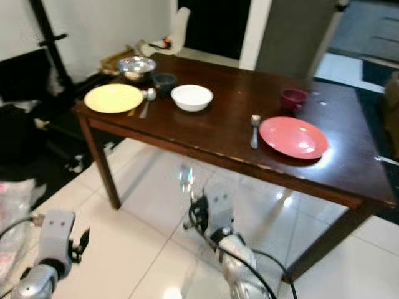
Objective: Setting the table
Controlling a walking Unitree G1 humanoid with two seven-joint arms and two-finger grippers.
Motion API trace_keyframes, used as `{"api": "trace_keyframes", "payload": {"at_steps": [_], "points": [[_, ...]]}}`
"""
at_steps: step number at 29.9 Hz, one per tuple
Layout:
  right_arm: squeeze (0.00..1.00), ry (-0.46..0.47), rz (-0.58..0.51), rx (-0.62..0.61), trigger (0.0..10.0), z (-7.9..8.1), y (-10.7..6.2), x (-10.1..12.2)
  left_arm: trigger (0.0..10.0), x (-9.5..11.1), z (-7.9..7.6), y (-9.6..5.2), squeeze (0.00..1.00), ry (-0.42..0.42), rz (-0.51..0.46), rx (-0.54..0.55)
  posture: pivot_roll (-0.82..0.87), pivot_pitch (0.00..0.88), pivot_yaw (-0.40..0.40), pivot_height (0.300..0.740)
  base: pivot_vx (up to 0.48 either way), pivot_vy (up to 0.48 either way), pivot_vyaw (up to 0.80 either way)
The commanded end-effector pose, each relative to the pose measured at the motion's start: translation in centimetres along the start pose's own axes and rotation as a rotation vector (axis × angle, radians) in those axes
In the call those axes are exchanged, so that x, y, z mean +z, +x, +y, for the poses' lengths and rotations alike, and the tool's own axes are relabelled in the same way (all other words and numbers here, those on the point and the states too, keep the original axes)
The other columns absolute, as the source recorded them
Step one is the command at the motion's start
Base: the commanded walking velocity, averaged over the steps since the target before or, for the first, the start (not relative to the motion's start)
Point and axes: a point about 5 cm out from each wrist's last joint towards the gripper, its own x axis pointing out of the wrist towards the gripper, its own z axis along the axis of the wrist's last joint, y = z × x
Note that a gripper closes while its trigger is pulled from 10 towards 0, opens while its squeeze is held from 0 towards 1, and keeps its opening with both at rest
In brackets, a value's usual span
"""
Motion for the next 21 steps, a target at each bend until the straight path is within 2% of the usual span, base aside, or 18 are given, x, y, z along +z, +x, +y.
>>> {"api": "trace_keyframes", "payload": {"at_steps": [1, 2, 8, 10, 11, 12, 16, 17, 21], "points": [[0.0, -0.044, 0.107, 0.005, 10.0, 0.0, -0.6, -3.2, 10.0, -3.1, 0.2, -0.4, 0.0, 0.035, 0.101, 0.009, -0.03, 0.0, 0.0, 0.74, 0.0, 0.0, 0.74], [0.0, -0.044, 0.107, 0.005, 10.0, 0.0, -0.6, -3.2, 10.0, -3.1, 0.2, -0.4, 0.0, 0.035, 0.101, 0.009, -0.03, 0.0, 0.0, 0.74, 0.0, 0.0, 0.74], [0.0, -0.064, 0.36, -0.01, 10.0, 0.0, -2.3, -9.2, 10.0, -8.2, -0.6, -1.5, 0.0, 0.08, 0.281, -0.023, -0.01, 0.0, -0.013, 0.74, 0.0, 0.0, 0.74], [0.0, -0.045, 0.439, -0.04, 10.0, -0.3, -3.0, -10.9, 10.0, -9.4, -1.2, -1.8, 0.0, 0.065, 0.335, -0.054, -0.01, 0.0, -0.011, 0.74, 0.0, 0.0, 0.74], [0.0, -0.029, 0.474, -0.063, 10.0, -0.6, -3.3, -11.7, 10.0, -9.8, -1.4, -1.9, 0.0, 0.031, 0.365, -0.065, -0.01, 0.0, -0.011, 0.74, 0.0, 0.0, 0.74], [0.0, -0.002, 0.508, -0.091, 10.0, -0.9, -3.8, -12.3, 10.0, -10.1, -1.4, -1.9, 0.0, -0.007, 0.391, -0.062, -0.01, 0.0, -0.007, 0.74, 0.0, 0.0, 0.74], [0.0, 0.024, 0.553, -0.128, 10.0, -1.3, -4.5, -13.4, 10.0, -10.4, -1.1, -1.7, 0.0, -0.045, 0.41, -0.043, -0.01, 0.0, -0.003, 0.74, 0.0, 0.0, 0.74], [0.0, 0.043, 0.575, -0.148, 10.0, -1.5, -5.1, -14.1, 10.0, -10.5, -0.5, -1.6, 0.0, 0.02, 0.398, -0.03, -0.02, 0.0, 0.003, 0.74, 0.0, 0.0, 0.74], [0.0, 0.085, 0.574, -0.175, 10.0, -1.7, -5.7, -14.5, 10.0, -10.9, -0.2, -1.7, 0.0, 0.043, 0.406, -0.018, -0.02, 0.0, 0.003, 0.74, 0.0, 0.0, 0.74]]}}
